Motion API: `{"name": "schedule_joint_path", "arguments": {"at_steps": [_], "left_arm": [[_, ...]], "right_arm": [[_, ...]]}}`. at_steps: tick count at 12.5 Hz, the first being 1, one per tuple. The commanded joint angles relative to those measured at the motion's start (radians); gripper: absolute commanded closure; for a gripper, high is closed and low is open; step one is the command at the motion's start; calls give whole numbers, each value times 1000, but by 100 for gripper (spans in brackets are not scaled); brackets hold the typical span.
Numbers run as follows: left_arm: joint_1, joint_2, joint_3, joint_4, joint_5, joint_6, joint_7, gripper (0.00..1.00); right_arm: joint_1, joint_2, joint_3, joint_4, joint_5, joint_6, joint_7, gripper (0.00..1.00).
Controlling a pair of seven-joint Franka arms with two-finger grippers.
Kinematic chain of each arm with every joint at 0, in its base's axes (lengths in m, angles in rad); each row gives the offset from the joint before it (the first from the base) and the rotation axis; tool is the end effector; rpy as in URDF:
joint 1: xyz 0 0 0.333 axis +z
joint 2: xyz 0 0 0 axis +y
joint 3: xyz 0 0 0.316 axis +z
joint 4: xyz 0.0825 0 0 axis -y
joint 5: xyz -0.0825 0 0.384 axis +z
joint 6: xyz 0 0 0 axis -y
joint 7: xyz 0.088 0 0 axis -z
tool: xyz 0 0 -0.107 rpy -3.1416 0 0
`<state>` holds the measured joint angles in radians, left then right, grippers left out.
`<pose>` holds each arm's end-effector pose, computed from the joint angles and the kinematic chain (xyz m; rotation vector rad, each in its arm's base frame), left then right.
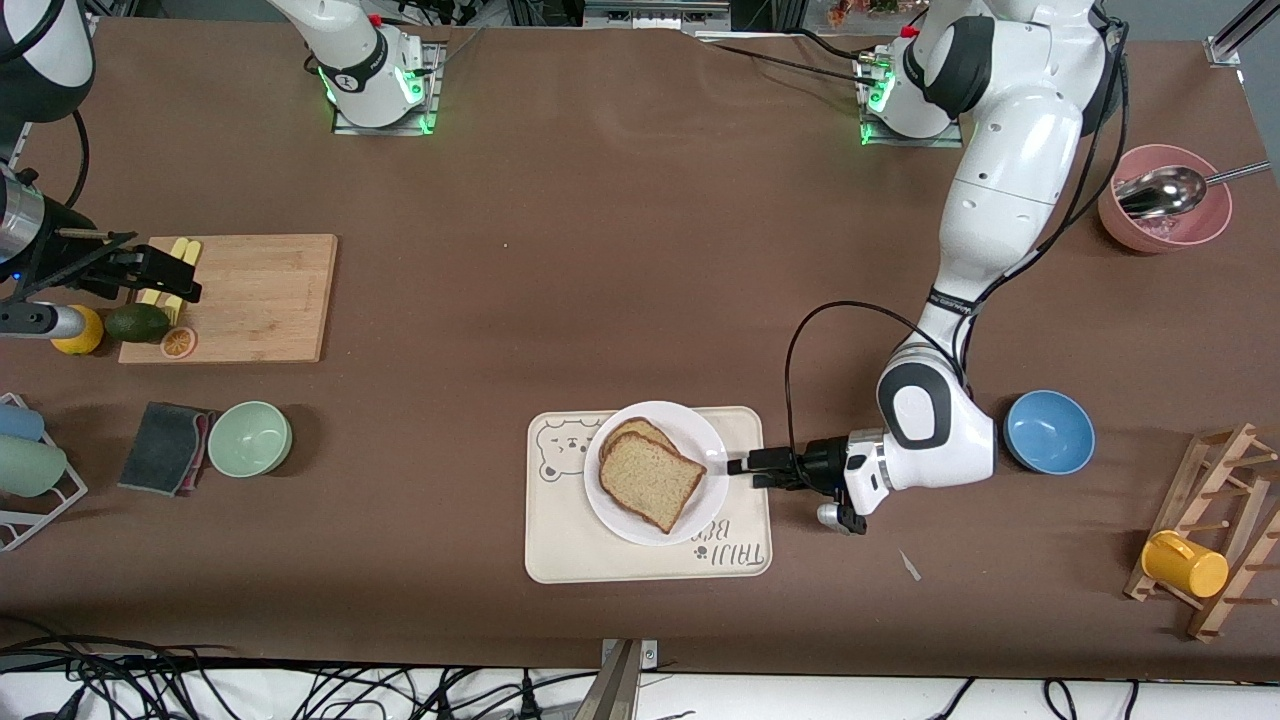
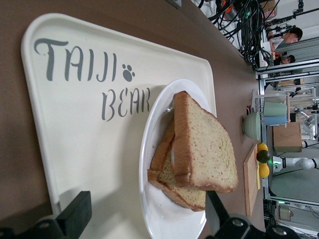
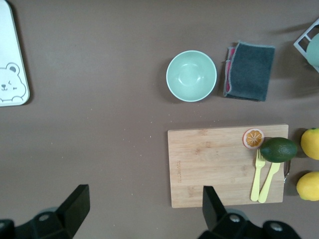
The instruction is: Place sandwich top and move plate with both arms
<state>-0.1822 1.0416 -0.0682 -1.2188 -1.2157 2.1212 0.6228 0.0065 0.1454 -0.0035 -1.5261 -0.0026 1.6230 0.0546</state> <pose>0.7253 -0.2142 0.1488 2.1097 -0.0651 0.0814 0.6005 0.0017 0.5660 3.1351 -0.0806 -0.0759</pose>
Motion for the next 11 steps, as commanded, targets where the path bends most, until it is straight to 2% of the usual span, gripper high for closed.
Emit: {"name": "schedule_joint_path", "arguments": {"at_steps": [1,2,6,8,11], "left_arm": [[3,-64,2,-22,39,-52,-101,0],[4,-89,7,-28,67,-73,-118,0],[4,-225,21,-38,460,-144,-323,0],[6,-279,22,-38,597,-196,-365,0],[20,-363,27,-39,799,-297,-403,0]], "right_arm": [[-2,0,2,33,-11,-8,36,0],[1,0,3,37,-13,-9,39,0],[-2,-1,2,35,-14,-11,-37,0],[-3,-1,-3,35,-10,-9,-111,0],[-3,0,-1,37,-16,3,-107,0]]}}
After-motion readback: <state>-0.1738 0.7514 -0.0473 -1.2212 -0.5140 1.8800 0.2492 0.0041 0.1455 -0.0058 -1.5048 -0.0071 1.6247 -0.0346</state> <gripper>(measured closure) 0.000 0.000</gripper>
